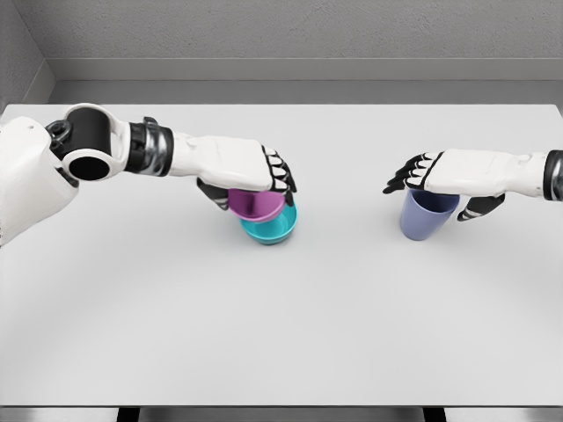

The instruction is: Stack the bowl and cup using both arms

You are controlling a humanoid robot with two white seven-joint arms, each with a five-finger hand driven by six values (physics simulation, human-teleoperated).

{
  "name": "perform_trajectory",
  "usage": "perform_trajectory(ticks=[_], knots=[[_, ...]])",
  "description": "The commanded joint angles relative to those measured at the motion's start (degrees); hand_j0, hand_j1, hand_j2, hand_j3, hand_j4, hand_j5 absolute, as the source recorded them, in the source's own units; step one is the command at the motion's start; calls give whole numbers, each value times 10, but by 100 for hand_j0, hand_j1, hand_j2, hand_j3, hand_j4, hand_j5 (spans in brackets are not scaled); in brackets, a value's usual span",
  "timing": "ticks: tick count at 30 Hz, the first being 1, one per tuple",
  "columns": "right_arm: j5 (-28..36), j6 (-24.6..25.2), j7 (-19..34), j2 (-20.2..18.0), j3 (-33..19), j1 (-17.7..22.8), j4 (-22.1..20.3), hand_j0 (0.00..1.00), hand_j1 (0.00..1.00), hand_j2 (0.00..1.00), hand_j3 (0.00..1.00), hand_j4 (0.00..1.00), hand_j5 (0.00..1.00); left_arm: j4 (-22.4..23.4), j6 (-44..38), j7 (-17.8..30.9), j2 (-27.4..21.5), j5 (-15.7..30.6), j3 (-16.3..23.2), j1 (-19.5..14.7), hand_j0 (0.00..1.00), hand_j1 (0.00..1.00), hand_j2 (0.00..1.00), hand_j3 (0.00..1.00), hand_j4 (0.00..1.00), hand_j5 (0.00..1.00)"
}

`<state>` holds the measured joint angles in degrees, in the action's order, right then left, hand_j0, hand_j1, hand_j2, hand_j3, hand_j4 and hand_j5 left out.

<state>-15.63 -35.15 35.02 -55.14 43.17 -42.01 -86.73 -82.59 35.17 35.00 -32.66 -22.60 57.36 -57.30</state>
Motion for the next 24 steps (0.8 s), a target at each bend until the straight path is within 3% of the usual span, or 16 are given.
perform_trajectory(ticks=[1,7,10,24], knots=[[3,1,0,-1,0,0,1,100,100,100,100,100,100,13,-2,0,10,1,2,0,72,72,72,72,72,72],[3,1,0,0,1,0,7,100,100,100,100,100,100,17,-2,0,12,1,15,0,72,72,72,72,72,72],[-9,1,0,10,2,0,16,100,100,100,100,100,100,48,-2,0,29,-3,15,0,72,72,72,72,72,72],[-10,1,0,13,8,-4,24,100,100,100,100,100,100,47,-2,0,37,-3,35,-3,76,76,76,76,76,76]])
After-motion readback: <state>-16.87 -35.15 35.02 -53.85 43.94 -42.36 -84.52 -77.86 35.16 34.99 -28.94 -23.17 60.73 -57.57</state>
